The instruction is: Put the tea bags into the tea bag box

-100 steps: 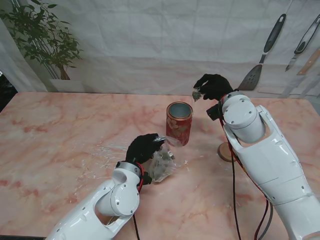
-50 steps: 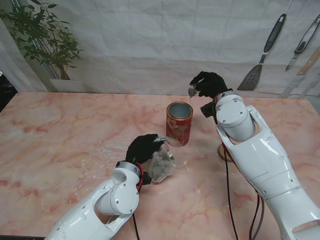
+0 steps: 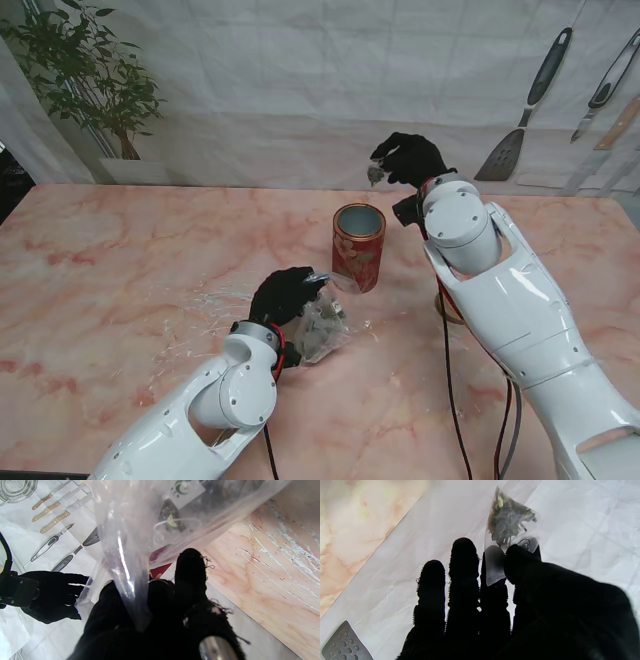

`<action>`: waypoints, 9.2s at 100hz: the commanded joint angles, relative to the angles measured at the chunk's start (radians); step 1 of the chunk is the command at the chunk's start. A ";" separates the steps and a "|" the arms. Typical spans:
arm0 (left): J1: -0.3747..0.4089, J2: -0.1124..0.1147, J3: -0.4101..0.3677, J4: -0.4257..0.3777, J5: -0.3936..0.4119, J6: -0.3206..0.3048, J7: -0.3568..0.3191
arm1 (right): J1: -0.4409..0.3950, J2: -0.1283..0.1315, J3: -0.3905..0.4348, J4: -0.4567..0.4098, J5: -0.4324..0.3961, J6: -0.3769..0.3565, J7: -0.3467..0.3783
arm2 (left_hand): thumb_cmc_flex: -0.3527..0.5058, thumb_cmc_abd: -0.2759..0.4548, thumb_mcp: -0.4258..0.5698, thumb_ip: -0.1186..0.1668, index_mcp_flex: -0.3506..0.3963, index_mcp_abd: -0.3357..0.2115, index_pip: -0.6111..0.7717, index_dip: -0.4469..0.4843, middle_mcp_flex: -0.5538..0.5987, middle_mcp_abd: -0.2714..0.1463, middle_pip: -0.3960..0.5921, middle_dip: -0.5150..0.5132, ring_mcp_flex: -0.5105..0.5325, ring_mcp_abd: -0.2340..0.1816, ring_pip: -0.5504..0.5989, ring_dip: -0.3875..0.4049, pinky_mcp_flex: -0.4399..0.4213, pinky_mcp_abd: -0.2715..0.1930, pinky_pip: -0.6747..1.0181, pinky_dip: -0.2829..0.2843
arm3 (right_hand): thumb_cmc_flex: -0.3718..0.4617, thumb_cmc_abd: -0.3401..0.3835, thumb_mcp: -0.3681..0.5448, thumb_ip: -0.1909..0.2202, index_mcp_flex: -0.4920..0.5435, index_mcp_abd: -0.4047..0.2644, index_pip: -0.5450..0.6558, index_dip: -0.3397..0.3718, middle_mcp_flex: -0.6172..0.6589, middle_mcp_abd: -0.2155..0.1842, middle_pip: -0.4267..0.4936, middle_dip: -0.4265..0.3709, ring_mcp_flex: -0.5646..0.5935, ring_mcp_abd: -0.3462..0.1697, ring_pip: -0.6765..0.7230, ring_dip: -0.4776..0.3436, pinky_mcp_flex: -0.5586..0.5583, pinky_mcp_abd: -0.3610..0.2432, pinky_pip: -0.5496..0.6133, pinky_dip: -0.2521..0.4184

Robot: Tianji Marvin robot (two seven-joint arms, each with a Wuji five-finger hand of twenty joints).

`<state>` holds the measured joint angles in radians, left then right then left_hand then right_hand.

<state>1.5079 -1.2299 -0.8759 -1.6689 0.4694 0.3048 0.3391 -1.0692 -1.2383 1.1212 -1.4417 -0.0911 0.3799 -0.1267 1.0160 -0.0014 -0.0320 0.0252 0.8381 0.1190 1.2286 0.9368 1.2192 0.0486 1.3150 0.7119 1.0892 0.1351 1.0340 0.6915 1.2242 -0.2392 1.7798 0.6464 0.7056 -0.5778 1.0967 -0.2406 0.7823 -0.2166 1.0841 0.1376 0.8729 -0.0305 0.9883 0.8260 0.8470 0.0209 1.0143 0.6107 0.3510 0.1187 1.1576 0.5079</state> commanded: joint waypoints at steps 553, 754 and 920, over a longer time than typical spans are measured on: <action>0.039 -0.004 0.044 -0.057 0.061 -0.187 0.077 | -0.183 0.179 -0.122 -0.129 0.000 -0.102 0.652 | 0.059 0.020 0.014 0.004 0.087 0.149 0.118 0.044 0.000 -0.023 -0.087 -0.015 0.180 0.135 0.552 -0.002 -0.099 -0.083 0.314 0.000 | -0.174 -0.068 -0.053 -0.053 0.102 0.152 0.023 -0.117 -0.042 -0.006 0.310 0.201 -0.055 0.021 0.234 0.093 -0.042 0.035 0.071 0.043; 0.017 -0.006 0.019 -0.042 0.025 -0.084 0.037 | -0.213 0.164 0.113 -0.339 -0.021 0.144 0.546 | 0.058 0.021 0.014 0.004 0.085 0.148 0.117 0.043 -0.003 -0.022 -0.088 -0.015 0.180 0.135 0.552 -0.002 -0.099 -0.081 0.314 -0.005 | -0.136 0.062 -0.021 0.111 -0.028 0.196 0.197 0.294 -0.203 0.064 0.323 0.318 -0.224 0.064 0.207 0.117 -0.166 0.049 0.023 0.046; 0.007 -0.002 0.019 -0.026 0.007 -0.100 0.010 | -0.057 0.033 0.037 -0.038 0.014 0.173 0.166 | 0.057 0.023 0.014 0.003 0.084 0.146 0.117 0.044 -0.005 -0.023 -0.088 -0.014 0.180 0.135 0.552 -0.002 -0.100 -0.079 0.314 -0.006 | -0.123 0.050 -0.023 0.040 0.010 0.173 0.159 0.259 -0.156 0.049 0.277 0.331 -0.194 0.056 0.181 0.102 -0.150 0.040 0.034 0.063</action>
<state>1.5178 -1.2306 -0.8567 -1.6922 0.4814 0.2083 0.3622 -1.1321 -1.2026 1.1650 -1.4906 -0.0692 0.5541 0.0192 1.0160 -0.0014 -0.0310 0.0269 0.8382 0.1190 1.2286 0.9368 1.2192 0.0487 1.3148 0.7119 1.0893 0.1355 1.0340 0.6913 1.2242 -0.2386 1.7809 0.6464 0.5605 -0.5143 1.0414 -0.1786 0.7594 -0.0004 1.2365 0.4045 0.7032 0.0366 1.2599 1.1360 0.6291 0.0812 1.2004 0.7125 0.1977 0.1558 1.1795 0.5591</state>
